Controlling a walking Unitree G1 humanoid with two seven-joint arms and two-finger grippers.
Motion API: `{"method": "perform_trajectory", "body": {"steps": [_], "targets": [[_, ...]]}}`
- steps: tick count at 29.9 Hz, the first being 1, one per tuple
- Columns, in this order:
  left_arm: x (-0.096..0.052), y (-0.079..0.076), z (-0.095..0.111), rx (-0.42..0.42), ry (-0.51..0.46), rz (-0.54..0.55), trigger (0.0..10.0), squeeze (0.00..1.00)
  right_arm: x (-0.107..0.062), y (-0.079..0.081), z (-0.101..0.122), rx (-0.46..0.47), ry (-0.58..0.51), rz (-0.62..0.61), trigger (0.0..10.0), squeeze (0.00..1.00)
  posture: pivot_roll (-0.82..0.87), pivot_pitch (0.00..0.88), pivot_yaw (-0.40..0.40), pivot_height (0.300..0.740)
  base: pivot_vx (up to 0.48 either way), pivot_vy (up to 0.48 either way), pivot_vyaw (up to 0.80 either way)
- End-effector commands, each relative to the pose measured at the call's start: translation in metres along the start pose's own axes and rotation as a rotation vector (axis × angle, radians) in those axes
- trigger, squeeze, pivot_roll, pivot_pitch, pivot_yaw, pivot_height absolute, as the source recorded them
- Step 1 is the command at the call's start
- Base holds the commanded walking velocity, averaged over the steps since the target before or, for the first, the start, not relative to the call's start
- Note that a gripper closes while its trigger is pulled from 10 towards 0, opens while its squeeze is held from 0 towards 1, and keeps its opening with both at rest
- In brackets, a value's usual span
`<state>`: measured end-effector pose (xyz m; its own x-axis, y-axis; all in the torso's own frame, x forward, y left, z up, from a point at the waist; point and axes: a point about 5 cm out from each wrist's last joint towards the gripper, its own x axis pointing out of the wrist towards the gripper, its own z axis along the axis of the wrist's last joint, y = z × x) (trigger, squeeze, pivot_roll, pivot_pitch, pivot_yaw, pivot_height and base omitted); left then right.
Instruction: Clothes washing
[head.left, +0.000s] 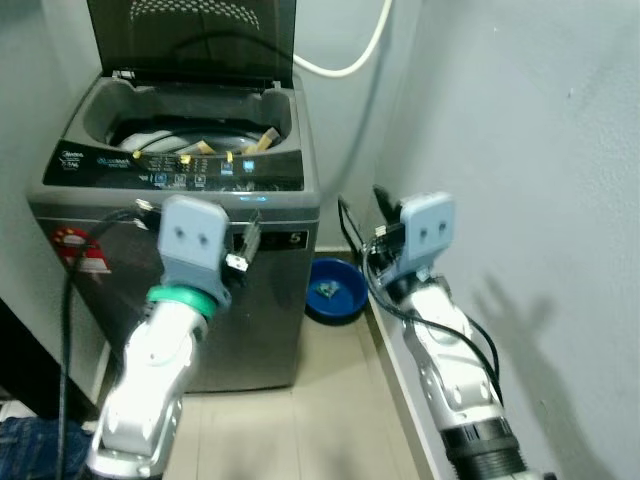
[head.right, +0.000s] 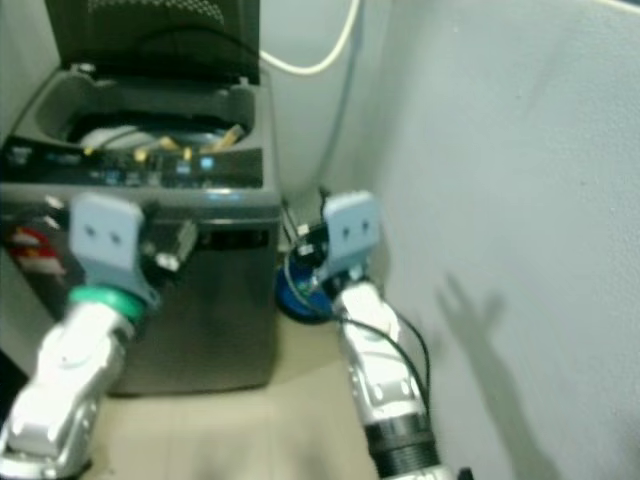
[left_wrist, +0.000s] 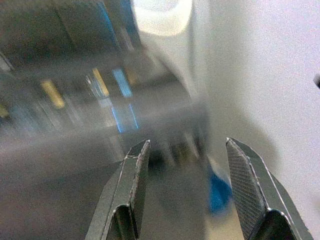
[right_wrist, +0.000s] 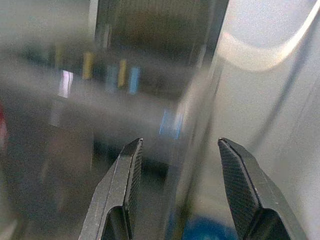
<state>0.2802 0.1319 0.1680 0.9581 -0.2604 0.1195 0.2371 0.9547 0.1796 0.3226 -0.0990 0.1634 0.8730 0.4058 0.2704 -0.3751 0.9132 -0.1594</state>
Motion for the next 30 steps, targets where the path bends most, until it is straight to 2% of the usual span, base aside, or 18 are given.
{"method": "perform_trajectory", "body": {"steps": [1, 2, 4, 5, 6, 7, 8, 9, 12, 13, 14, 15, 16, 18, 19, 21, 25, 30], "targets": [[-0.007, -0.012, -0.029, 0.018, 0.104, -0.046, 10.0, 0.0, -0.016, 0.004, -0.031, -0.019, 0.13, 0.028, 10.0, 0.0, 0.08, 0.06, -0.039, 0.74, 0.0, 0.0, 0.0], [-0.011, -0.013, -0.04, 0.021, 0.145, -0.053, 10.0, 0.0, -0.022, 0.005, -0.042, -0.033, 0.171, 0.032, 10.0, 0.0, 0.08, 0.058, -0.039, 0.74, 0.0, 0.0, 0.0], [-0.011, -0.013, -0.04, 0.021, 0.145, -0.053, 10.0, 0.0, -0.022, 0.005, -0.042, -0.033, 0.171, 0.032, 10.0, 0.0, 0.08, 0.058, -0.039, 0.74, 0.0, 0.0, 0.0], [-0.019, -0.013, -0.064, 0.024, 0.234, -0.049, 10.0, 0.0, -0.035, 0.007, -0.064, -0.043, 0.266, 0.034, 10.0, 0.0, 0.08, 0.057, -0.042, 0.74, 0.0, 0.0, 0.0], [-0.019, -0.013, -0.064, 0.024, 0.234, -0.049, 10.0, 0.0, -0.035, 0.007, -0.064, -0.043, 0.266, 0.034, 10.0, 0.0, 0.08, 0.057, -0.042, 0.74, 0.0, 0.0, 0.0], [-0.031, -0.011, -0.092, 0.021, 0.343, -0.033, 10.0, 0.0, -0.053, 0.008, -0.091, -0.042, 0.392, 0.034, 10.0, 0.0, 0.08, 0.054, -0.042, 0.74, 0.0, 0.0, 0.0], [-0.031, -0.011, -0.092, 0.021, 0.343, -0.033, 10.0, 0.0, -0.053, 0.008, -0.091, -0.042, 0.392, 0.034, 10.0, 0.0, 0.08, 0.054, -0.042, 0.74, 0.0, 0.0, 0.0], [-0.044, -0.009, -0.117, 0.01, 0.449, -0.021, 10.0, 0.0, -0.073, 0.009, -0.114, -0.043, 0.518, 0.023, 10.0, 0.0, 0.08, 0.055, -0.044, 0.74, 0.0, 0.0, 0.0], [-0.044, -0.009, -0.117, 0.01, 0.449, -0.021, 10.0, 0.0, -0.073, 0.009, -0.114, -0.043, 0.518, 0.023, 10.0, 0.0, 0.08, 0.055, -0.044, 0.74, 0.0, 0.0, 0.0], [-0.058, -0.008, -0.14, -0.01, 0.552, -0.006, 10.0, 0.0, -0.094, 0.007, -0.134, -0.06, 0.651, 0.002, 10.0, 0.0, 0.09, 0.053, -0.046, 0.74, 0.0, 0.0, 0.0], [-0.058, -0.008, -0.14, -0.01, 0.552, -0.006, 10.0, 0.0, -0.094, 0.007, -0.134, -0.06, 0.651, 0.002, 10.0, 0.0, 0.09, 0.053, -0.046, 0.74, 0.0, 0.0, 0.0], [-0.074, -0.008, -0.165, -0.027, 0.67, 0.001, 10.0, 0.0, -0.119, 0.003, -0.153, -0.012, 0.795, -0.068, 10.0, 0.0, 0.08, 0.05, -0.047, 0.74, 0.0, 0.0, 0.0], [-0.074, -0.008, -0.165, -0.027, 0.67, 0.001, 10.0, 0.0, -0.119, 0.003, -0.153, -0.012, 0.795, -0.068, 10.0, 0.0, 0.08, 0.05, -0.047, 0.74, 0.0, 0.0, 0.0], [-0.098, -0.012, -0.194, -0.028, 0.822, -0.018, 10.0, 0.0, -0.154, 0.001, -0.171, 0.044, 0.964, -0.144, 10.0, 0.0, 0.08, 0.048, -0.045, 0.74, 0.0, 0.0, 0.0], [-0.098, -0.012, -0.194, -0.028, 0.822, -0.018, 10.0, 0.0, -0.154, 0.001, -0.171, 0.044, 0.964, -0.144, 10.0, 0.0, 0.08, 0.048, -0.045, 0.74, 0.0, 0.0, 0.0], [-0.106, -0.017, -0.202, -0.013, 0.867, -0.046, 10.0, 0.0, -0.166, 0.003, -0.176, 0.026, 1.014, -0.136, 10.0, 0.0, 0.07, 0.044, -0.041, 0.74, 0.0, 0.0, 0.0], [-0.12, -0.028, -0.216, 0.031, 0.943, -0.103, 10.0, 0.0, -0.209, 0.01, -0.188, -0.111, 1.183, -0.034, 10.0, 0.0, 0.05, 0.035, -0.031, 0.74, 0.0, 0.0, 0.16], [-0.124, -0.029, -0.221, 0.047, 0.964, -0.124, 10.0, 0.0, -0.23, 0.015, -0.192, -0.152, 1.254, 0.03, 10.0, 0.0, 0.06, 0.035, -0.032, 0.74, 0.0, 0.0, 0.68]]}}
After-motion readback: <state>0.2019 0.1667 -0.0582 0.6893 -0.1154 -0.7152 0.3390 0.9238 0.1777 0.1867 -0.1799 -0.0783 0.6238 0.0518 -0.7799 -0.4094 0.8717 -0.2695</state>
